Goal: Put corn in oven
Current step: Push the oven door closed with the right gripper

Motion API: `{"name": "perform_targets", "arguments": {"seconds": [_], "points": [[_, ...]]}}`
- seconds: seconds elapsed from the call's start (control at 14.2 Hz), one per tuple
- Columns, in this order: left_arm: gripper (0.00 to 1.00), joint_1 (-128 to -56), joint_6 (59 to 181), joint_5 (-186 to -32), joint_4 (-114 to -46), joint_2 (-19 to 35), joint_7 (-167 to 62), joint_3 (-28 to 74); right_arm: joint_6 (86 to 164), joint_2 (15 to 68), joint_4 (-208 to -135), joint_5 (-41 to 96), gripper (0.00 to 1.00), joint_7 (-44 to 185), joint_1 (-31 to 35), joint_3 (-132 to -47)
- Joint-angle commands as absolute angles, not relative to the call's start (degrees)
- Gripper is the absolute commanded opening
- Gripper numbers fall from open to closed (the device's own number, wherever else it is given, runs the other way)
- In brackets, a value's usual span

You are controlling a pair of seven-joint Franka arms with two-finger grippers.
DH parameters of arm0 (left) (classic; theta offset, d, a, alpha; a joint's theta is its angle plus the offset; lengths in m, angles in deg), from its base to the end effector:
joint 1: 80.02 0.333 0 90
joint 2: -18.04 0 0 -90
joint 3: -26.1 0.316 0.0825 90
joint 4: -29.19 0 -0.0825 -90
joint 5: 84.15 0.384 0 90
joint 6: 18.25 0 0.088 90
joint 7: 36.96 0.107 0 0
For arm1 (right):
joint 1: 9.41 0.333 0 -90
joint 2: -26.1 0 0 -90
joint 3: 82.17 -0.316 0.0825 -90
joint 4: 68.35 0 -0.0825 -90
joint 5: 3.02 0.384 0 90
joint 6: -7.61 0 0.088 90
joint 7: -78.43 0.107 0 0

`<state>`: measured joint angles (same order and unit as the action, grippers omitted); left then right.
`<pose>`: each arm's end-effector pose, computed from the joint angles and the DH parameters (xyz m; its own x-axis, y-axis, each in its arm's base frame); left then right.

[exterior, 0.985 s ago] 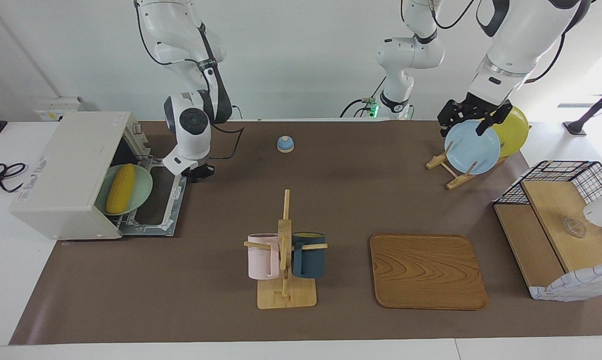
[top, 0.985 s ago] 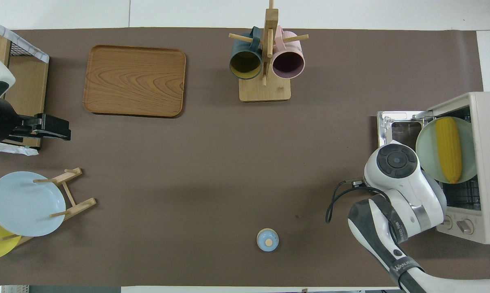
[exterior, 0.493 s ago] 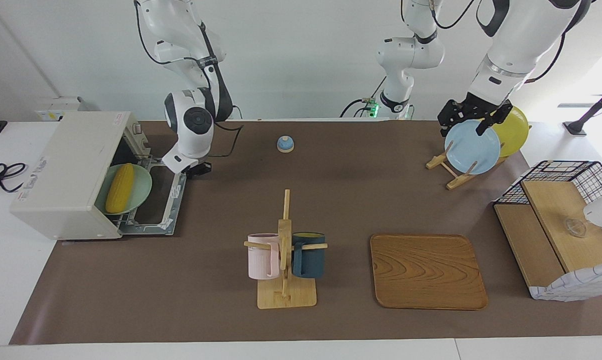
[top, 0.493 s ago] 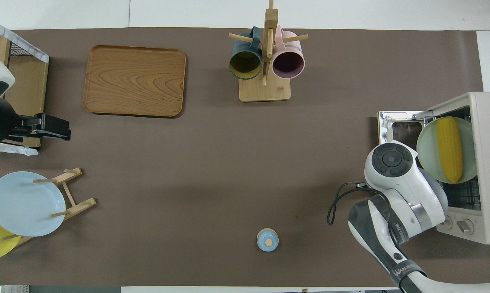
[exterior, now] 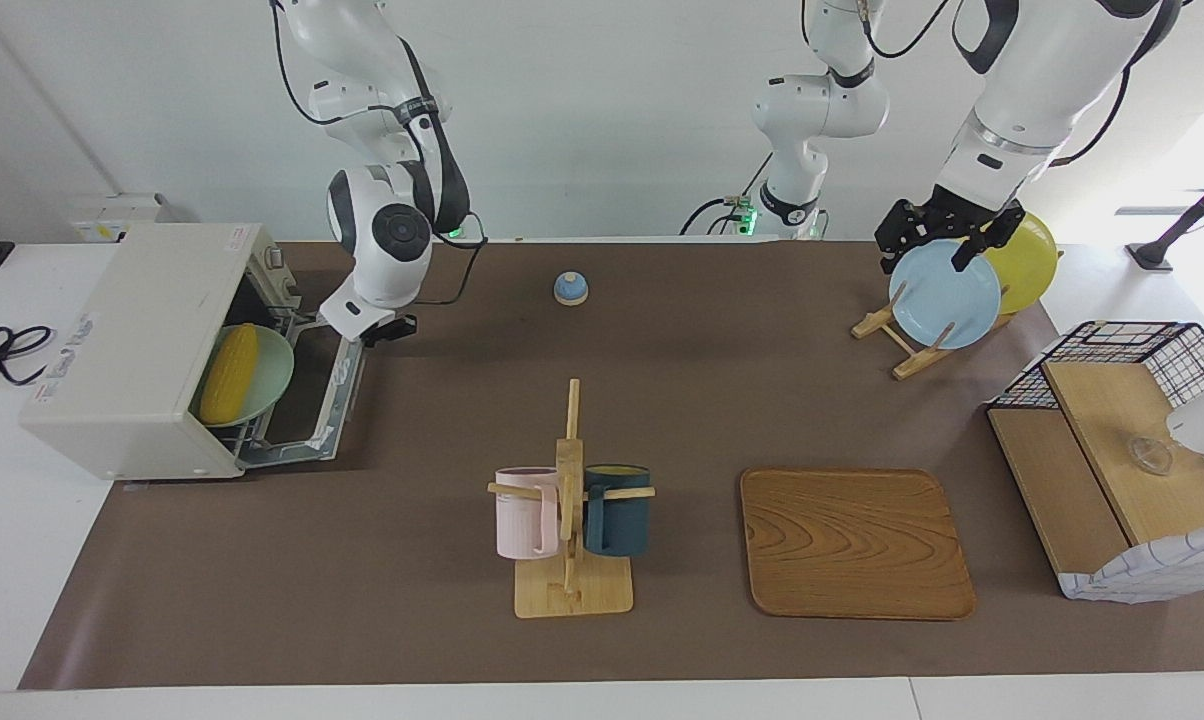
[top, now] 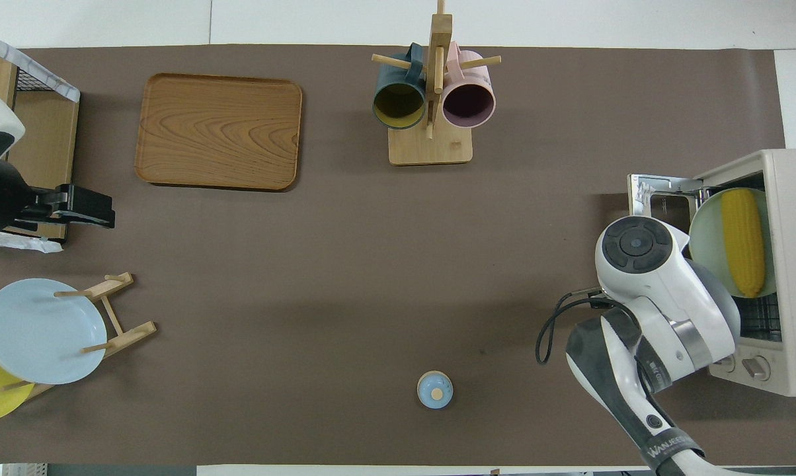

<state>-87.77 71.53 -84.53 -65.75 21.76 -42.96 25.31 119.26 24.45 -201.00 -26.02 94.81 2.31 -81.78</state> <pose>0.5267 -0.0801 0.6188 0.9987 -0.0442 -0.0256 -0.0442 -0.9990 0.0031 0.4644 0.0664 0.3355 0.9642 0.0695 -0.2560 0.1671 -0.9088 0.3824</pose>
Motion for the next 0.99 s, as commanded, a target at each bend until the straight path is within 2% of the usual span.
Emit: {"name": "perform_targets", "arguments": {"seconds": [0.0,0.63,0.91], "points": [[1.0,-87.1,70.9,-83.9,-65.4,21.8,-42.6,24.9,115.9,22.9,-198.1,-29.6,0.0,88.0,-1.5,-80.6],[1.0,-87.1,70.9,-83.9,-65.3,21.8,-42.6,24.9,112.5,17.4,-197.5,-30.9,0.0,75.2,-8.6,-80.5],[1.0,-87.1,70.9,-83.9,-65.3,21.8,-42.7,24.9,111.2,17.3,-196.1,-30.9,0.0,71.4,-11.3,-80.5]]}}
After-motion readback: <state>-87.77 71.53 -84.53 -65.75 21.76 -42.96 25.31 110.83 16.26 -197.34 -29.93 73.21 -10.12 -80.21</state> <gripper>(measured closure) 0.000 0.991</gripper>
